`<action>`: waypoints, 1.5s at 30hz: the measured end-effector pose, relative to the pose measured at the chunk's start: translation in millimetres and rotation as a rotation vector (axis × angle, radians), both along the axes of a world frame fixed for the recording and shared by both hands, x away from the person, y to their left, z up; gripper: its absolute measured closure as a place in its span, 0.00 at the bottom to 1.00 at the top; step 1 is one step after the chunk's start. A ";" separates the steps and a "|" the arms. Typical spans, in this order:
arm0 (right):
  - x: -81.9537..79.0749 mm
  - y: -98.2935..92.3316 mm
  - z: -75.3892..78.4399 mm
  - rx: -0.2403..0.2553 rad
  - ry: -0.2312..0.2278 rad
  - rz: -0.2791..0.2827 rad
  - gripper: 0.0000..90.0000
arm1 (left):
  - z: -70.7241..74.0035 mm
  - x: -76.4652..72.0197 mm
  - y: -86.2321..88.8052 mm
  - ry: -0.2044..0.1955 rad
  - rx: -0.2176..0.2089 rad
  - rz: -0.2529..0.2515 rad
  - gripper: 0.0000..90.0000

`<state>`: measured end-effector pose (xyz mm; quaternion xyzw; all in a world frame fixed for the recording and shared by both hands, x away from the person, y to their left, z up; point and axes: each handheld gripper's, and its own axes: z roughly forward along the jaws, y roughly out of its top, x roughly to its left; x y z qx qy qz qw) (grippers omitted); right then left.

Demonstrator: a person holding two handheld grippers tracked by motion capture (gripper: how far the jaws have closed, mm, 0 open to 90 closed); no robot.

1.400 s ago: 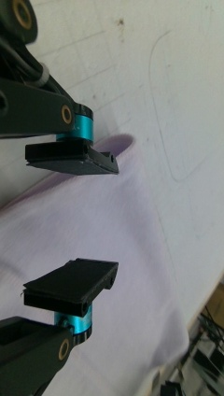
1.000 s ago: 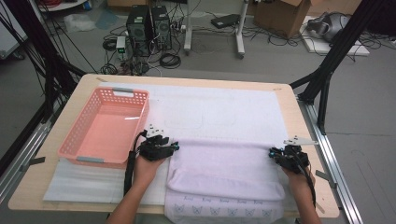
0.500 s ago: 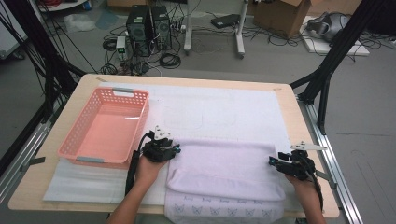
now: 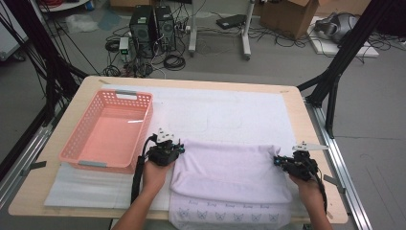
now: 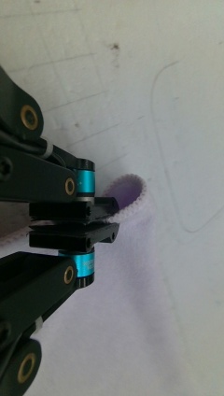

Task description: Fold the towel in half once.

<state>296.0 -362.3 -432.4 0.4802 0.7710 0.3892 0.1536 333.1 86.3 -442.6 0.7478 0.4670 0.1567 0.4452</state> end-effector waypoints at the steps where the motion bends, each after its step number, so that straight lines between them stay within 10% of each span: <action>1: 1.8 -0.6 3.4 0.012 -0.021 -0.007 0.95 | 3.7 2.8 0.6 -0.010 -0.002 0.003 0.96; 23: 86.5 4.6 33.6 -0.059 -0.194 -0.051 0.95 | 51.5 92.9 7.3 -0.084 -0.017 0.059 0.96; 27: 95.6 6.6 35.6 -0.038 -0.211 -0.084 0.95 | 51.0 95.1 8.0 -0.139 -0.024 0.067 0.96; 36: 102.7 13.4 28.3 0.005 -0.130 -0.102 0.67 | 45.1 87.7 -4.3 -0.047 -0.071 -0.046 0.68; 45: 85.3 11.9 41.6 -0.016 -0.090 -0.047 0.63 | 29.9 60.5 -1.6 -0.059 -0.105 -0.035 0.62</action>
